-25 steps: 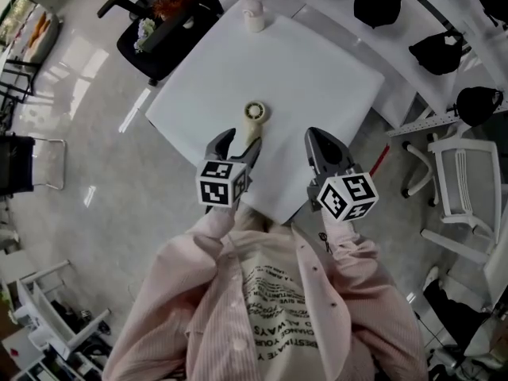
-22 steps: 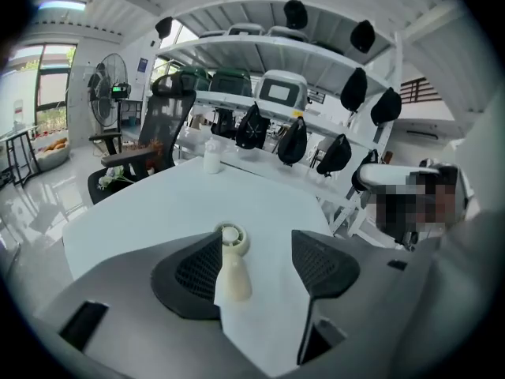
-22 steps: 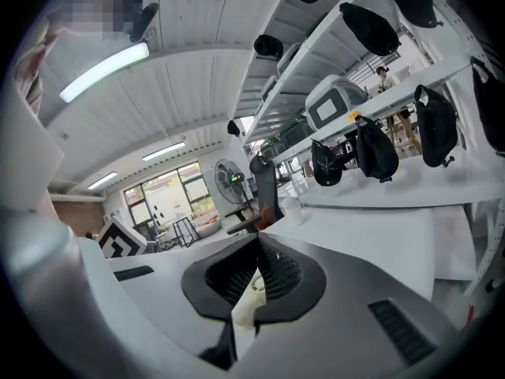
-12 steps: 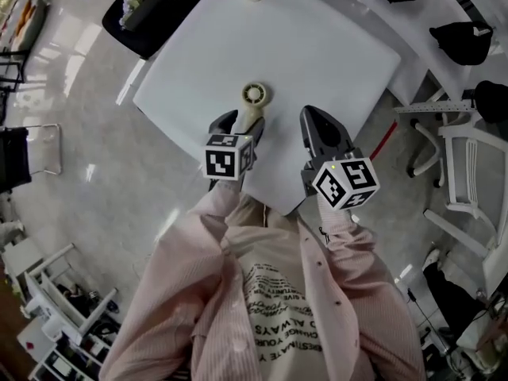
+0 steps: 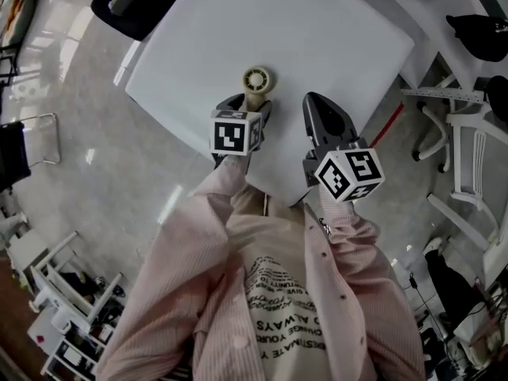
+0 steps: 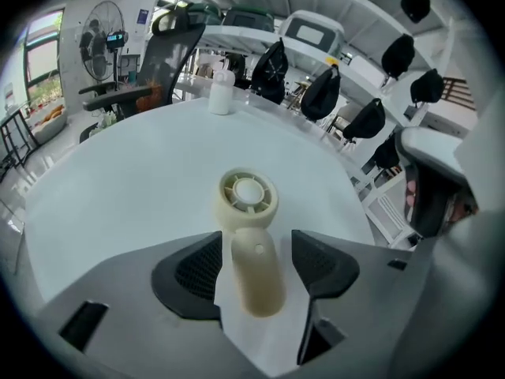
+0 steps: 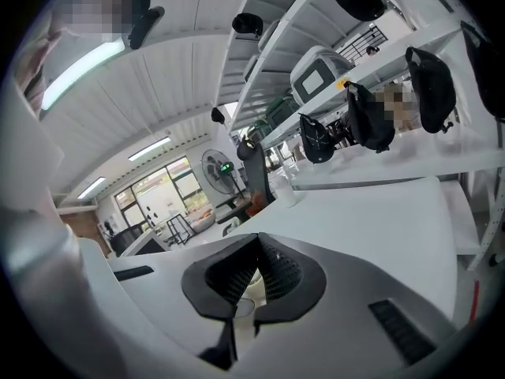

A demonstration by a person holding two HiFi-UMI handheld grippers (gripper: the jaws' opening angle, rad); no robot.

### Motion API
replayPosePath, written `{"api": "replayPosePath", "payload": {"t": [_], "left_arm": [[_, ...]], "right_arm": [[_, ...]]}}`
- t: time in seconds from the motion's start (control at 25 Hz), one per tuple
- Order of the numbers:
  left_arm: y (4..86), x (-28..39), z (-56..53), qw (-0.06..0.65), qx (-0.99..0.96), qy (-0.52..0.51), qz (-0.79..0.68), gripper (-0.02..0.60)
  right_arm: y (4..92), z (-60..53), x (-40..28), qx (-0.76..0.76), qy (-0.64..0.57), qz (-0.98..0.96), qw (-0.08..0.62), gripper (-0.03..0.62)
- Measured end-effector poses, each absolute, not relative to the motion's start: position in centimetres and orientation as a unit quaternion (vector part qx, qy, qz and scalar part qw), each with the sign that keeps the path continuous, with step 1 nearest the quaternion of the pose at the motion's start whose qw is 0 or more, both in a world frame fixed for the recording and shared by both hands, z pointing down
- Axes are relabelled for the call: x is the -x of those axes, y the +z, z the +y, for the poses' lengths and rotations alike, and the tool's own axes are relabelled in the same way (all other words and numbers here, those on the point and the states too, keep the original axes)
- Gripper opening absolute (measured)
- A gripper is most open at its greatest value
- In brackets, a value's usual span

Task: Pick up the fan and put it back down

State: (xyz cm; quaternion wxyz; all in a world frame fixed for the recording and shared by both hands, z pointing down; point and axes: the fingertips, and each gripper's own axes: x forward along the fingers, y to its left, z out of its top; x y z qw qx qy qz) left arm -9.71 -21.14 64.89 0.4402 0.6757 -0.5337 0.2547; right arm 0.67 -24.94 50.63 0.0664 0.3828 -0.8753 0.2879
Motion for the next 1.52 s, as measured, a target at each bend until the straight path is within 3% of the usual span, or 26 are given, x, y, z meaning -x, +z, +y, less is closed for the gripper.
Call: {"api": "replayPosePath", "payload": {"t": [0.52, 0.68, 1.52], "left_arm": [[66.2, 10.2, -21.6, 0.451, -0.634, 0.293, -0.555, 0.244], [66.6, 10.4, -21.4, 0.434, -0.625, 0.328, -0.559, 0.192], [65.6, 10.2, -20.6, 0.418, -0.658, 0.303, -0.549, 0.184]], "right_arm": [[52.0, -24.9, -1.0, -0.399, 0.305, -0.862, 0.073, -0.002], [52.2, -24.8, -1.1, -0.401, 0.307, -0.86, 0.074, -0.002], [52.3, -24.2, -2.7, -0.416, 0.307, -0.853, 0.072, -0.002]]}}
